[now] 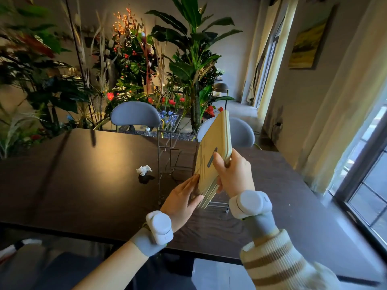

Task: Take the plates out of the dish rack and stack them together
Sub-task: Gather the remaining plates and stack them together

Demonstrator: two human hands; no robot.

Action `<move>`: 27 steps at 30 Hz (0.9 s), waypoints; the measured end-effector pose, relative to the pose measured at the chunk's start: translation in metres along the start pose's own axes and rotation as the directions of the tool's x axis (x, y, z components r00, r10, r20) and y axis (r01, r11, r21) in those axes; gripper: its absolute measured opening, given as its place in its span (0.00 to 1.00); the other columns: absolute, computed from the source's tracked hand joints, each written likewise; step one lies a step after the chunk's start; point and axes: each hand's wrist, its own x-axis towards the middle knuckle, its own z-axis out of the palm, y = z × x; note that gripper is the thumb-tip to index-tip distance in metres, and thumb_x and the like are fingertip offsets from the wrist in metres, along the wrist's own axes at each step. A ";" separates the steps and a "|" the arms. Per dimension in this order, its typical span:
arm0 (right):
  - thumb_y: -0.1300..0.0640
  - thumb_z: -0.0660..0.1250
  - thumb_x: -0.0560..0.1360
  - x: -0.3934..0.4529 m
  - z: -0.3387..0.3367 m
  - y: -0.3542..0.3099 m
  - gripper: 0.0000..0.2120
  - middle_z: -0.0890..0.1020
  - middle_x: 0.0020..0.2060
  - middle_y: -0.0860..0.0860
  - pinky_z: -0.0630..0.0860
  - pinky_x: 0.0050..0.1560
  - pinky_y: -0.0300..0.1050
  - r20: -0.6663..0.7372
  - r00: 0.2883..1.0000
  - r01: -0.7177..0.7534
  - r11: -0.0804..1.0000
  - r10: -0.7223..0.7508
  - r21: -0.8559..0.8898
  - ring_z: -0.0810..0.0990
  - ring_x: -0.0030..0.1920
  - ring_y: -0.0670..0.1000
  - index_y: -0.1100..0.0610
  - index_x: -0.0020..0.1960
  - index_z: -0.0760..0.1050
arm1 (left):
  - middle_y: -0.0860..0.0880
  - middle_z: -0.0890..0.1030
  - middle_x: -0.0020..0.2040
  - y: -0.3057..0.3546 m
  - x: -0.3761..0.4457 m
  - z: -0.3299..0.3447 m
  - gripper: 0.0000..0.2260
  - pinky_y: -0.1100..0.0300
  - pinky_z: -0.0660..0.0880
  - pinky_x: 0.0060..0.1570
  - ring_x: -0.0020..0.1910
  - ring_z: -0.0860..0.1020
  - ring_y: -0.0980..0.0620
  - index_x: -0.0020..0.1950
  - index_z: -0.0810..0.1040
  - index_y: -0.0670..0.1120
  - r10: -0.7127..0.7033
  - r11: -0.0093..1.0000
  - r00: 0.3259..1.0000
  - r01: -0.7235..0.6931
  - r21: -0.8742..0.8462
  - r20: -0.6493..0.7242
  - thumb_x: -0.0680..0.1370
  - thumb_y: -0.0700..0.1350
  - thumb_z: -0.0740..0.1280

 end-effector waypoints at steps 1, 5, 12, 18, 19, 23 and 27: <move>0.49 0.61 0.73 0.001 0.001 0.000 0.15 0.81 0.39 0.63 0.81 0.30 0.55 -0.013 1.000 -0.001 1.000 0.001 -0.016 0.81 0.32 0.62 0.60 0.52 0.73 | 0.42 0.73 0.66 0.002 0.000 0.000 0.27 0.69 0.60 0.61 0.64 0.71 0.45 0.69 0.64 0.41 -0.002 1.000 1.000 0.002 -0.004 -0.006 0.74 0.55 0.59; 0.44 0.59 0.74 0.004 0.004 -0.002 0.29 0.78 0.53 0.64 0.77 0.53 0.60 0.009 0.998 -0.056 0.992 0.057 -0.111 0.77 0.52 0.66 0.45 0.73 0.53 | 0.40 0.77 0.60 0.006 0.001 0.002 0.26 0.61 0.69 0.55 0.58 0.76 0.43 0.70 0.62 0.45 -0.004 1.000 0.999 0.003 -0.025 -0.035 0.75 0.49 0.64; 0.40 0.54 0.76 0.004 0.004 -0.009 0.24 0.81 0.51 0.59 0.76 0.54 0.55 0.126 0.991 0.095 0.903 -0.045 -0.419 0.79 0.52 0.62 0.46 0.70 0.62 | 0.44 0.80 0.58 -0.002 -0.005 0.004 0.31 0.50 0.77 0.53 0.53 0.79 0.46 0.73 0.50 0.56 -0.015 0.999 0.999 0.017 -0.031 0.039 0.74 0.55 0.61; 0.43 0.56 0.75 -0.001 0.002 0.004 0.19 0.82 0.50 0.56 0.76 0.53 0.53 -0.028 1.000 -0.005 0.930 -0.006 -0.367 0.79 0.51 0.61 0.45 0.65 0.66 | 0.44 0.80 0.58 -0.009 -0.009 0.013 0.31 0.48 0.76 0.55 0.54 0.79 0.47 0.73 0.53 0.54 -0.078 0.995 0.993 0.083 -0.050 0.093 0.73 0.60 0.58; 0.43 0.56 0.75 0.000 0.001 0.008 0.19 0.82 0.51 0.55 0.75 0.53 0.53 -0.059 0.998 -0.050 0.934 0.031 -0.353 0.79 0.51 0.61 0.45 0.65 0.66 | 0.44 0.79 0.59 -0.010 -0.008 0.013 0.31 0.48 0.76 0.55 0.54 0.79 0.47 0.73 0.52 0.55 -0.088 0.994 0.991 0.094 -0.051 0.104 0.72 0.61 0.57; 0.38 0.50 0.74 0.001 -0.001 0.017 0.20 0.80 0.49 0.56 0.75 0.53 0.55 0.002 0.981 -0.189 0.949 0.196 -0.254 0.79 0.49 0.62 0.50 0.54 0.70 | 0.44 0.78 0.60 -0.009 -0.007 0.012 0.29 0.48 0.76 0.56 0.54 0.79 0.46 0.72 0.49 0.58 -0.135 0.988 0.981 0.143 -0.055 0.137 0.75 0.57 0.59; 0.42 0.47 0.78 0.000 0.004 0.013 0.20 0.77 0.40 0.55 0.75 0.49 0.54 0.085 0.978 -0.173 0.973 0.188 -0.155 0.77 0.45 0.61 0.51 0.34 0.65 | 0.44 0.75 0.63 -0.008 -0.005 0.012 0.28 0.52 0.73 0.60 0.57 0.76 0.49 0.72 0.51 0.59 -0.188 0.952 0.960 0.231 -0.201 0.210 0.77 0.47 0.62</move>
